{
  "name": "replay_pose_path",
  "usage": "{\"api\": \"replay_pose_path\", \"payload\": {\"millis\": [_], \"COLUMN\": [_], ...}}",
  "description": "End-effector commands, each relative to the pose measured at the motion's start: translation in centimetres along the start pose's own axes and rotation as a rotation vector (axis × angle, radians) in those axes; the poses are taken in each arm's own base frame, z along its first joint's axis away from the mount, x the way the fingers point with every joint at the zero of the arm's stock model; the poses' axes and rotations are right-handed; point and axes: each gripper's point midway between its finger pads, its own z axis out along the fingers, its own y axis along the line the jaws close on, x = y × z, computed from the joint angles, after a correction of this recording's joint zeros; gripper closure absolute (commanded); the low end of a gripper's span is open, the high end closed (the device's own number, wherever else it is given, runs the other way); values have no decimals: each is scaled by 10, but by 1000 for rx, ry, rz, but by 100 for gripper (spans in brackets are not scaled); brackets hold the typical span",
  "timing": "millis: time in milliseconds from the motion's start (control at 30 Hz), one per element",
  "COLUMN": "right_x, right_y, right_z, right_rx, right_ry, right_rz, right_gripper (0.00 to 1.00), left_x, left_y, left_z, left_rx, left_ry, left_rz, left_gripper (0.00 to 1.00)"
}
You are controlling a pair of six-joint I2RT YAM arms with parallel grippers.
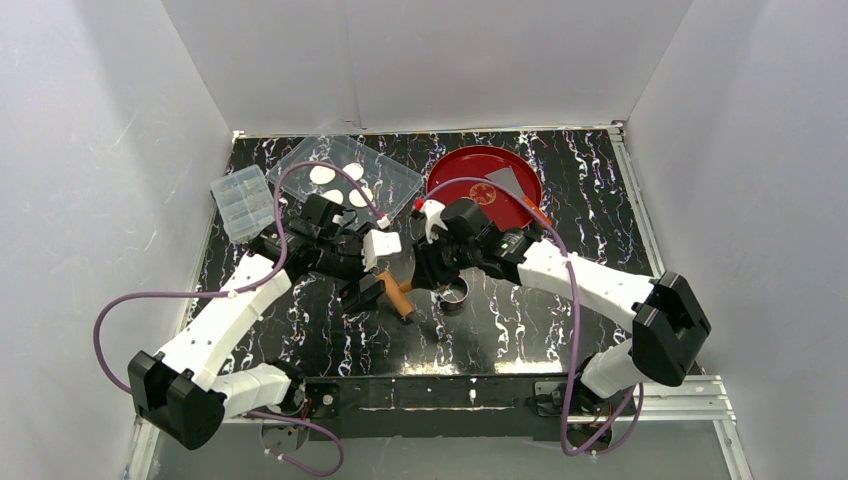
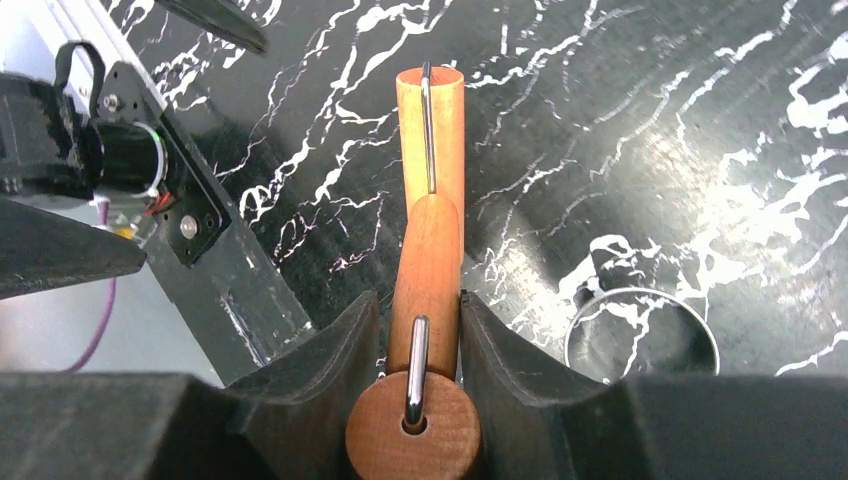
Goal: Roll out the dumpling wrappers from the dough
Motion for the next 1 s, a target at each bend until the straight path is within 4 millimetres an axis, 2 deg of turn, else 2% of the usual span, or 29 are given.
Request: {"api": "replay_pose_path", "payload": {"millis": [0,200,333,600,700,867,967], "right_x": [-20,-34,-51,-71,-73,-71,-68], "right_y": [1,-7,-18,-53,-58,-66,-72], "right_z": [-15,-38,-69,-130,-147,-168,-178], "right_rx": [-13,-20,4,30,33,67,111], "right_ry": [-51,-92,-147,-305,-364,-456,-472], "right_rz": [122,252,316,382,379,378,377], "right_gripper": [99,99,99,99,99,99,99], "left_x": [0,11,19,42,47,70,71], "left_y": [22,23,20,16,13,7,7], "left_z": [-13,-11,-16,-24,-29,-35,-44], "left_rx": [-138,-147,-173,-235,-256,-283,-307], "left_ry": [16,35,62,143,152,227,246], "left_rz": [-21,-22,-55,-165,-132,-123,-109], "left_gripper": [2,2,2,2,2,2,2]}}
